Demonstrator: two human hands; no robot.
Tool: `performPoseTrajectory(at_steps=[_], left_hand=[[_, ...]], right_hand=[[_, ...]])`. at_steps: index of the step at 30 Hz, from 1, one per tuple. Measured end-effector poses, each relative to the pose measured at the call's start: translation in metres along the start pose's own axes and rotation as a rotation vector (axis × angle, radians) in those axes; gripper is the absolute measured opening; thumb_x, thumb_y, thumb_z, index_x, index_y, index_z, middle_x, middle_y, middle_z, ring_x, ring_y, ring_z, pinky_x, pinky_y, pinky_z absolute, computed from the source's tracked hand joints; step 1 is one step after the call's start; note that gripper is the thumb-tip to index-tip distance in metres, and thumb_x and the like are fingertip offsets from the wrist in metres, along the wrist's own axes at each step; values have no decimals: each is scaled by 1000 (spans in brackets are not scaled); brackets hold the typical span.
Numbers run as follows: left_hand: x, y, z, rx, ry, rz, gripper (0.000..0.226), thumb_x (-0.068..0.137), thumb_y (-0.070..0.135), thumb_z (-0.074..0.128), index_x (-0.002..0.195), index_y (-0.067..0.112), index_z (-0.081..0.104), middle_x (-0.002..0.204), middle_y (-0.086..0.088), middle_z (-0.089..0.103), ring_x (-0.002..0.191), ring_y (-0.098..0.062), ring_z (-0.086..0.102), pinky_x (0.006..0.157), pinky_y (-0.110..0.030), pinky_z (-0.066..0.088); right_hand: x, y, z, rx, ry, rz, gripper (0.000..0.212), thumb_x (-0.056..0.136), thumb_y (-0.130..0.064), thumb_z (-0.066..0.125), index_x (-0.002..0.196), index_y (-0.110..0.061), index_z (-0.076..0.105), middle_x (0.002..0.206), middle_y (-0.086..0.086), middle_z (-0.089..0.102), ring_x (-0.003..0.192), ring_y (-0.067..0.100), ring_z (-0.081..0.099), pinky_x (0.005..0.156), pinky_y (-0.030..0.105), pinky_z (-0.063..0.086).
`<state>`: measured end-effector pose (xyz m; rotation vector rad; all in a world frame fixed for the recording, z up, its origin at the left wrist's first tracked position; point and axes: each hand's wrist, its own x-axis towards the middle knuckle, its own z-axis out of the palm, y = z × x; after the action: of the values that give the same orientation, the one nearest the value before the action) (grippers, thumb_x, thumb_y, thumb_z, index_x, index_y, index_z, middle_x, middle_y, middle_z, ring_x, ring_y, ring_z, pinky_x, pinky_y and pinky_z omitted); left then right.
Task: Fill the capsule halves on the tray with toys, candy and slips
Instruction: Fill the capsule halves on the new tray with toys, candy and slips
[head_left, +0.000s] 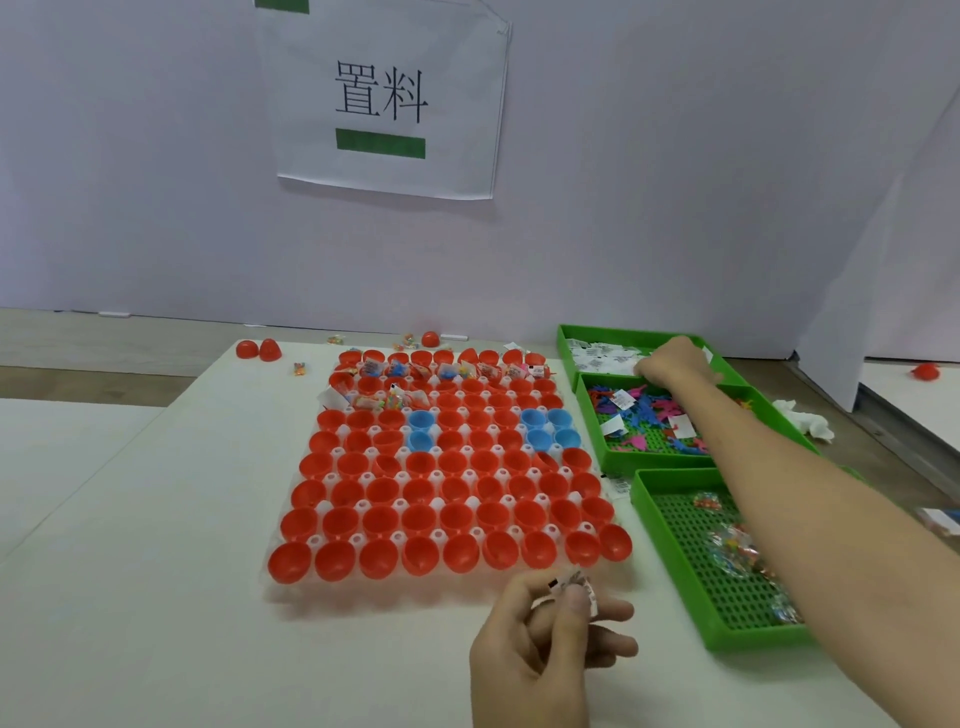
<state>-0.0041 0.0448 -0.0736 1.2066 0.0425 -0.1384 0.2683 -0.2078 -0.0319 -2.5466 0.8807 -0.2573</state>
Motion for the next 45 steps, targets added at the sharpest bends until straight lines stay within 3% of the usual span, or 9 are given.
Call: performPoseTrajectory(at_steps=[8,11,14,20,26,31,34,40,45], left_hand=[[5,-2,-3,86,-36,-90,20,94,-1,54,81,1,69,72,-13,75,57,-27,70,56,-28,56],[3,-3,-3,76,-14,-81,21,92,-4,56,78,0,70,76,-10,75,59,-24,71,58,-27,57],[0,-4,0,53,1,-36,21,90,-8,57,76,1,71,71,-14,73,56,-22,69,57,-26,57],[-4,-6,4,5,13,11,22,88,-15,56,79,-1,70,60,-18,66,49,-21,61,53,-25,54],[-5,-10,6,-17,37,54,20,89,-15,54,83,-4,69,56,-15,62,47,-20,58,51,-26,52],[-4,-12,5,-48,82,74,21,91,-15,51,85,-5,69,56,-14,61,47,-20,57,51,-25,52],[-5,-14,6,-64,96,88,21,90,-14,53,84,-3,70,60,-17,65,48,-19,59,53,-25,54],[-7,-12,6,-148,157,115,14,87,-8,61,92,2,68,73,-21,72,55,-20,66,58,-24,57],[-7,-12,4,-164,212,109,15,85,-9,64,88,4,71,76,-18,74,61,-18,69,59,-21,56]], right_hand=[[-6,17,3,141,205,-196,12,94,-17,58,91,-19,70,90,-2,65,85,17,52,106,46,37],[-25,25,-7,337,37,-408,8,93,-17,64,93,-18,72,94,0,70,81,14,61,79,33,50],[-43,38,-15,148,-166,-513,6,88,-18,74,93,-20,72,89,-2,68,74,7,61,60,20,44],[-60,57,-19,32,-120,-504,20,83,-5,77,95,-20,69,88,-2,64,73,2,55,55,14,36],[-81,55,-38,268,-23,-479,25,84,6,67,95,-16,73,89,3,73,80,17,70,67,28,54],[-131,53,-51,937,-367,-437,29,87,5,67,90,-22,77,93,5,76,82,18,76,69,20,59],[-159,51,-51,847,-486,-585,30,85,-4,73,88,-34,78,90,-6,77,84,7,72,71,16,55],[-192,48,-56,909,-810,-705,22,77,-19,79,99,-19,76,88,3,73,82,21,72,74,24,56],[-202,46,-58,802,-915,-774,17,80,-17,79,96,-20,76,90,7,75,83,20,73,75,25,56]])
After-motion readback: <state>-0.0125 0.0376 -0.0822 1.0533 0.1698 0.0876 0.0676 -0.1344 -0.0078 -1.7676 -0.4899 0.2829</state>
